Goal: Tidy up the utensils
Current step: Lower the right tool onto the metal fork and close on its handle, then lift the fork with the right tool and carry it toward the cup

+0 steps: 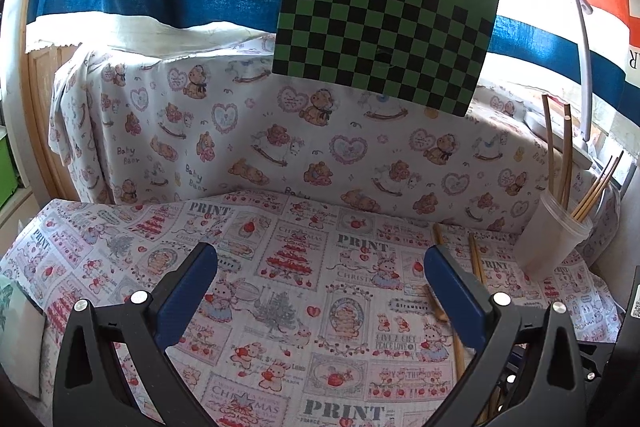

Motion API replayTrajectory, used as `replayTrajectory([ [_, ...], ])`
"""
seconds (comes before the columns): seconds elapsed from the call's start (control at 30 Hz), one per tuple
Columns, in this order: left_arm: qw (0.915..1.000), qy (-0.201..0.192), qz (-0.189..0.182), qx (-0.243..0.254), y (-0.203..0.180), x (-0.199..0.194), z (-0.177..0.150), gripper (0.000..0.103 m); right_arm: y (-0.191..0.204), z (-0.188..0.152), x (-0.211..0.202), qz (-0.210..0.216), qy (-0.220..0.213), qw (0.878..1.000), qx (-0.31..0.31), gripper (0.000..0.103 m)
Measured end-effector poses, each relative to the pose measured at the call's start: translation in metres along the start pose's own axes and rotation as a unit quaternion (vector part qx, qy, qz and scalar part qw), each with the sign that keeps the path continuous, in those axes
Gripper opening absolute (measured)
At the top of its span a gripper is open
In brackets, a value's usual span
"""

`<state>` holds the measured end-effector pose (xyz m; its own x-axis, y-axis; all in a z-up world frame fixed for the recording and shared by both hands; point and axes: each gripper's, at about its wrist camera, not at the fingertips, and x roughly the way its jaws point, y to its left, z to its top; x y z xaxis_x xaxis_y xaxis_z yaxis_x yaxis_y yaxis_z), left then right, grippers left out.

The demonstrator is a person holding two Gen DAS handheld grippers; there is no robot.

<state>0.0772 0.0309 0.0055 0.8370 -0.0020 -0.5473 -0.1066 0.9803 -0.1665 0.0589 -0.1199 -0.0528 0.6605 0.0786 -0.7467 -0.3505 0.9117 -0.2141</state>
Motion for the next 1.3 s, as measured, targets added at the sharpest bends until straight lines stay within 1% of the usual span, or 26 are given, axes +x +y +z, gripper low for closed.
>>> replayTrajectory([
  [0.1,1.0000,-0.002,0.000,0.001,0.000,-0.001,0.000,0.102,-0.012,-0.003,-0.006,0.031,-0.012,0.999,0.029,0.007],
  [0.17,1.0000,-0.006,0.000,-0.001,0.002,-0.002,0.001,0.102,-0.021,-0.005,-0.013,0.029,-0.032,0.998,0.044,0.005],
  [0.2,1.0000,-0.007,0.000,-0.002,0.002,-0.003,0.001,0.102,-0.025,-0.006,-0.020,0.027,-0.045,0.997,0.049,0.002],
  [0.23,1.0000,-0.007,-0.001,-0.004,0.003,-0.003,0.001,0.102,-0.030,-0.007,-0.026,0.027,-0.060,0.996,0.057,0.002],
  [0.43,1.0000,-0.007,0.002,-0.003,0.003,-0.004,0.001,0.102,-0.062,-0.007,-0.059,0.054,-0.130,0.982,0.122,0.002],
  [0.5,0.9999,-0.010,0.001,0.002,0.002,-0.005,0.001,0.102,-0.069,-0.008,-0.068,0.052,-0.153,0.977,0.137,0.002],
  [0.6,0.9997,-0.009,-0.005,0.020,-0.004,-0.006,0.000,0.102,-0.079,-0.009,-0.079,0.054,-0.175,0.970,0.160,0.002],
  [0.7,0.9980,0.013,-0.020,0.058,-0.018,0.001,-0.006,0.102,-0.088,-0.010,-0.087,0.046,-0.195,0.964,0.176,0.002],
  [0.77,0.9961,0.019,-0.019,0.084,-0.029,0.004,-0.012,0.102,-0.093,-0.011,-0.092,0.042,-0.207,0.960,0.184,0.002],
  [0.83,0.9948,0.005,0.006,0.101,-0.038,0.001,-0.018,0.102,-0.099,-0.012,-0.096,0.045,-0.213,0.957,0.190,0.002],
  [0.87,0.9937,-0.006,0.011,0.112,-0.043,-0.002,-0.021,0.102,-0.103,-0.013,-0.097,0.045,-0.214,0.957,0.193,0.002],
  [0.93,0.9913,-0.012,0.003,0.131,-0.050,-0.006,-0.023,0.102,-0.108,-0.014,-0.097,0.044,-0.212,0.956,0.200,0.002],
  [1.03,0.9909,-0.012,-0.011,0.134,-0.056,-0.011,-0.025,0.102,-0.116,-0.015,-0.096,0.047,-0.209,0.953,0.215,0.002],
  [1.13,0.9909,0.001,-0.031,0.131,-0.059,-0.011,-0.027,0.102,-0.120,-0.016,-0.097,0.047,-0.214,0.949,0.225,0.002],
  [1.3,0.9880,0.037,-0.057,0.138,-0.068,-0.004,-0.034,0.102,-0.124,-0.018,-0.100,0.056,-0.223,0.945,0.232,0.002],
])
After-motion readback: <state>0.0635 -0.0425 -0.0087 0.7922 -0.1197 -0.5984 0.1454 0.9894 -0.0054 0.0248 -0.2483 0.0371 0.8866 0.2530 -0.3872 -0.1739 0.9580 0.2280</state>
